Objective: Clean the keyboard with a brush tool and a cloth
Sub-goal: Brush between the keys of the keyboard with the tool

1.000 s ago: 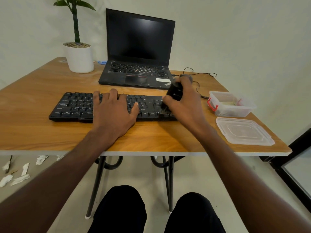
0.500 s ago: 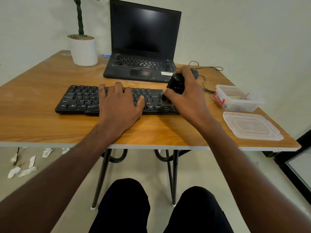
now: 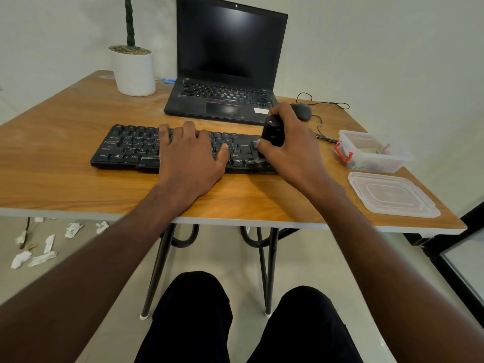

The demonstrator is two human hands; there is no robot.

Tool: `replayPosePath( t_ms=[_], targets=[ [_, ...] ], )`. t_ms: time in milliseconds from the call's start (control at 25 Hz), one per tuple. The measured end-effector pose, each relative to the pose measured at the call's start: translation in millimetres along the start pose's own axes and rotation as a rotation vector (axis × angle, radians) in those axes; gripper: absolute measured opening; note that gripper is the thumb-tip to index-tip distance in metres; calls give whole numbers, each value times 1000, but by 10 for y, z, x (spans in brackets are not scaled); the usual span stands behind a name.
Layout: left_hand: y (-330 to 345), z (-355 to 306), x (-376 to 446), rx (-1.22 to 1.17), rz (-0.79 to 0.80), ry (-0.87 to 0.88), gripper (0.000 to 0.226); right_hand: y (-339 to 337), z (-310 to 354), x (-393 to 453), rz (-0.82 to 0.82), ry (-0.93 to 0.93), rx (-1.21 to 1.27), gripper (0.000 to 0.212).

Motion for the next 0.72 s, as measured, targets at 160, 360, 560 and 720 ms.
replayPosePath(
  t_ms=[160, 360, 560, 720],
  targets=[
    [8, 10, 1, 4, 2, -3, 72, 54, 39, 36, -18, -23, -69, 42],
    [-9, 4, -8, 4, -1, -1, 70, -54, 171, 180, 186, 19, -58, 44],
    [-15, -3, -14, 3, 1, -3, 71, -39, 126, 121, 193, 11, 17, 44],
    [-18, -3, -11, -3, 9, 3, 70, -256, -36, 22, 26, 111, -117, 46]
  ],
)
Point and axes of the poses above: each hand's wrist, its own x-axis towards the middle knuckle, its own y-axis out of the palm, z = x × y, the point moved 2 cm from there along x, towards the middle knuckle, and after that the axes turned 11 degrees about z, right-handed, at the moved point
